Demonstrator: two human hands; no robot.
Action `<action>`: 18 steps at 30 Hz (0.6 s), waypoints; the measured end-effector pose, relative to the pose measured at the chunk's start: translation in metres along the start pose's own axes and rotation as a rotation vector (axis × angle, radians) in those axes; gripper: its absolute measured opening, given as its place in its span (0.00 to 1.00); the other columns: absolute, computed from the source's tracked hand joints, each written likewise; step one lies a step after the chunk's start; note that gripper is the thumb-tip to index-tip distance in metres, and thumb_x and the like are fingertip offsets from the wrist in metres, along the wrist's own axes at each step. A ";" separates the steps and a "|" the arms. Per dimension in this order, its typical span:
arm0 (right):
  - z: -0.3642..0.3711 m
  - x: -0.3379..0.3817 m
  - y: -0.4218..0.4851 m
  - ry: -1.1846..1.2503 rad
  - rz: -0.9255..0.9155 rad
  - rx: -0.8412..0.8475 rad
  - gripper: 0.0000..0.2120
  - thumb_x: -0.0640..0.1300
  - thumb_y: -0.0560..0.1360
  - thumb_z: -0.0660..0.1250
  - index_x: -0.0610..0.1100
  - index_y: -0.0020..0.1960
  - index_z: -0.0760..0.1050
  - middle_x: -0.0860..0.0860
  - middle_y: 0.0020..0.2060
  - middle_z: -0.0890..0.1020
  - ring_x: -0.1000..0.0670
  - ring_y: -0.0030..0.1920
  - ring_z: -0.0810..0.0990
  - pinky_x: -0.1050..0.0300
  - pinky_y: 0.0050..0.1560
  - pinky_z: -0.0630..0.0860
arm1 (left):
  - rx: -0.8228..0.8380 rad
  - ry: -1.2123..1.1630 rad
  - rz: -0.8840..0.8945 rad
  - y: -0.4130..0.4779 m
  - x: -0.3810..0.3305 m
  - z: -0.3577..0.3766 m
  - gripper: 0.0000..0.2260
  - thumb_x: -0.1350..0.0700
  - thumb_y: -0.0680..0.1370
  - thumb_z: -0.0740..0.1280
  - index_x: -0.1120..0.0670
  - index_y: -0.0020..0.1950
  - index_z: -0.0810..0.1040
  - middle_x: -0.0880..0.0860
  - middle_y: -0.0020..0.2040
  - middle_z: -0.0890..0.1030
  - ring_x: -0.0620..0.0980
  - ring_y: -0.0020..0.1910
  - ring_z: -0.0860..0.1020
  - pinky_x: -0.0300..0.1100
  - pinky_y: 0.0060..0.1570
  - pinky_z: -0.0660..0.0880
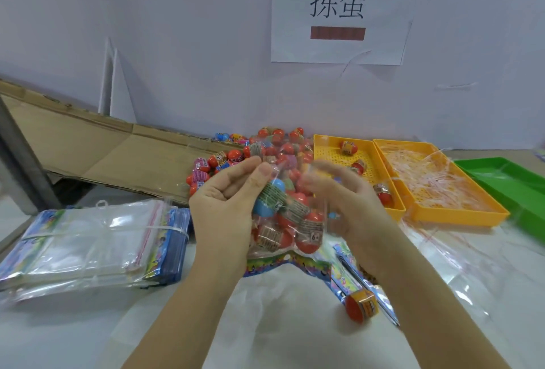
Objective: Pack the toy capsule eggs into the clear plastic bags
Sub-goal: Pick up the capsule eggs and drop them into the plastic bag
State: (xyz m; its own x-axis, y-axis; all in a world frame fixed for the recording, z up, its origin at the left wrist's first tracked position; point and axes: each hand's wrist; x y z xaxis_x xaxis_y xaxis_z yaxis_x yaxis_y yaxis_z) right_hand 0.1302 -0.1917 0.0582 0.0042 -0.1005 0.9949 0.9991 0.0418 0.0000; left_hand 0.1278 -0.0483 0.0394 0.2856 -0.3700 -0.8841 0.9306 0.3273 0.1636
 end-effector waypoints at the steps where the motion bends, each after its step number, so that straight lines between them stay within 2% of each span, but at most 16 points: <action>1: -0.002 0.000 0.001 0.038 0.054 0.092 0.31 0.53 0.55 0.78 0.47 0.57 0.79 0.47 0.46 0.84 0.50 0.41 0.84 0.53 0.38 0.81 | -0.005 -0.015 -0.028 0.001 -0.001 -0.001 0.18 0.49 0.61 0.77 0.55 0.47 0.85 0.56 0.45 0.87 0.54 0.46 0.85 0.53 0.51 0.81; 3: -0.004 -0.001 0.003 0.063 0.036 0.090 0.14 0.47 0.59 0.75 0.46 0.45 0.84 0.47 0.40 0.85 0.50 0.35 0.83 0.56 0.31 0.79 | 0.032 -0.059 -0.105 0.004 -0.003 -0.001 0.19 0.45 0.61 0.76 0.57 0.44 0.86 0.57 0.43 0.86 0.54 0.42 0.85 0.51 0.45 0.82; 5: -0.006 -0.002 0.004 0.060 -0.011 0.038 0.10 0.46 0.61 0.74 0.47 0.42 0.85 0.48 0.38 0.85 0.51 0.34 0.83 0.58 0.29 0.77 | 0.112 -0.086 -0.175 0.006 -0.006 -0.002 0.16 0.45 0.59 0.76 0.55 0.40 0.87 0.56 0.39 0.86 0.50 0.35 0.84 0.42 0.34 0.81; 6: -0.008 -0.002 0.005 0.067 -0.026 0.028 0.09 0.46 0.61 0.74 0.47 0.42 0.85 0.48 0.39 0.85 0.51 0.34 0.83 0.58 0.29 0.77 | 0.150 -0.084 -0.195 0.007 -0.007 -0.003 0.14 0.47 0.59 0.76 0.54 0.39 0.87 0.55 0.39 0.86 0.49 0.35 0.84 0.40 0.32 0.80; 9: -0.013 0.001 0.005 0.078 -0.050 0.046 0.10 0.46 0.62 0.74 0.47 0.43 0.84 0.46 0.40 0.86 0.48 0.36 0.85 0.56 0.29 0.79 | 0.181 -0.077 -0.229 0.011 -0.006 -0.008 0.11 0.56 0.63 0.73 0.56 0.43 0.87 0.55 0.42 0.87 0.49 0.37 0.85 0.38 0.32 0.80; 13: -0.013 0.003 0.004 0.102 -0.066 0.065 0.14 0.48 0.62 0.73 0.46 0.47 0.80 0.48 0.37 0.86 0.50 0.32 0.84 0.56 0.27 0.79 | 0.189 -0.129 -0.284 0.014 -0.006 -0.011 0.20 0.55 0.60 0.74 0.60 0.49 0.84 0.57 0.44 0.86 0.49 0.38 0.85 0.39 0.33 0.82; 17: -0.014 0.002 0.006 0.139 -0.083 0.058 0.04 0.49 0.63 0.72 0.50 0.38 0.80 0.50 0.34 0.83 0.52 0.29 0.81 0.56 0.27 0.78 | 0.244 -0.162 -0.351 0.016 -0.007 -0.013 0.15 0.57 0.66 0.72 0.61 0.51 0.85 0.59 0.49 0.86 0.51 0.42 0.85 0.43 0.42 0.83; 18: -0.015 0.002 0.006 0.132 -0.089 0.058 0.03 0.49 0.63 0.72 0.51 0.36 0.81 0.50 0.34 0.83 0.52 0.30 0.81 0.56 0.27 0.79 | 0.259 -0.150 -0.357 0.016 -0.008 -0.012 0.14 0.57 0.66 0.72 0.60 0.50 0.85 0.59 0.48 0.86 0.51 0.42 0.85 0.44 0.41 0.84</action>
State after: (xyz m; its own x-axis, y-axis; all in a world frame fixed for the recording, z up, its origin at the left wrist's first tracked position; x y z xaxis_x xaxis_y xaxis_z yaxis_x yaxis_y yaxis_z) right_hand 0.1364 -0.2066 0.0587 -0.0750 -0.2355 0.9690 0.9918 0.0835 0.0970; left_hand 0.1373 -0.0296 0.0433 -0.0510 -0.5477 -0.8351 0.9977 -0.0646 -0.0185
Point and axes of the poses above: each hand's wrist, its own y-axis towards the middle knuckle, its own z-axis out of the palm, x = y × z
